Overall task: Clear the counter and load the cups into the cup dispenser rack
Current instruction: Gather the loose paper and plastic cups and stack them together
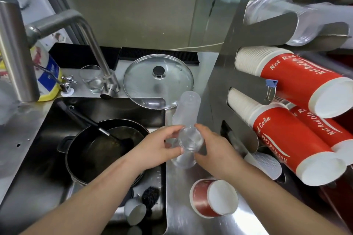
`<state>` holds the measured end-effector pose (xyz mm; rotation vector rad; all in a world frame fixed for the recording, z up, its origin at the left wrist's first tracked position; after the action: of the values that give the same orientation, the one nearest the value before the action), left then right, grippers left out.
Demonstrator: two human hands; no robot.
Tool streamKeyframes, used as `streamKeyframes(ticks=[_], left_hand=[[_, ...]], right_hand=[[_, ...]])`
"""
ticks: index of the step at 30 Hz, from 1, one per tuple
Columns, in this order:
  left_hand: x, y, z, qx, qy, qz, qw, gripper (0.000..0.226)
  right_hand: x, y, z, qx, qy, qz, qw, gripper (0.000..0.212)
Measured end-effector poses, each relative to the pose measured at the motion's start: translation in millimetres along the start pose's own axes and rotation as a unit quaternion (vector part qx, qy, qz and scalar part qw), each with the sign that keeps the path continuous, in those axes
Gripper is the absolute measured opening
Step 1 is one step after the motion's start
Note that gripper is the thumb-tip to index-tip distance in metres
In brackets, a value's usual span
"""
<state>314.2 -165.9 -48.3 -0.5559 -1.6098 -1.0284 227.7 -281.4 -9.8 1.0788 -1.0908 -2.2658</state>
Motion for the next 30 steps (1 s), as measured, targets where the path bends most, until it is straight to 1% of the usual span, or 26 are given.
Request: streamKeyframes(ticks=[3,7,9,12,17,19,22,24,26,30], left_hand=[[-13,1,4,-0.012,0.017,-0.039,0.999,0.071],[-34,1,13,-0.026,0.043,-0.088,0.995,0.070],[-44,-1,19,-0.034,0.058,-0.102,0.993,0.071],[-56,-5,28,-0.035,0.073,-0.105,0.991,0.073],[-65,-12,41,-0.024,0.080,-0.077,0.993,0.065],[-64,-13,44,-0.021,0.079,-0.082,0.993,0.068],[-60,-12,47,0.004,0.085,-0.064,0.994,0.072],[-53,-10,48,0.020,0.079,-0.071,0.994,0.072],[-42,-6,46,0.032,0.066,-0.080,0.994,0.073],[-2,12,39,0.061,0.019,-0.116,0.991,0.074]], right_hand=[[1,-2,-1,-0.027,-0.008,0.005,1.000,0.082],[-7,1,0,-0.033,0.002,-0.020,0.999,0.091],[-14,1,2,-0.033,0.020,-0.027,0.999,0.090],[-23,-4,3,-0.035,0.034,-0.016,0.999,0.081],[-31,-8,7,-0.031,0.046,-0.011,0.998,0.074],[-31,-9,9,-0.033,0.040,-0.021,0.998,0.074],[-31,-6,14,-0.025,0.042,-0.029,0.998,0.073],[-30,-2,19,-0.016,0.044,-0.044,0.998,0.074],[-30,7,25,-0.005,0.053,-0.060,0.997,0.076],[-38,40,48,0.046,0.086,-0.088,0.991,0.078]])
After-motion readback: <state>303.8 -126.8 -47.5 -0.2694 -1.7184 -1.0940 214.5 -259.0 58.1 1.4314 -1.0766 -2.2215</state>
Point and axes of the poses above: each hand's wrist, its own z-axis away from the middle knuckle, its own y-axis out of the back of the hand, x = y × z, the point moved 9 cm from there along -z, towards the middle knuckle, and after that the axes turned 14 degrees about -y, right-handed, at the moved point
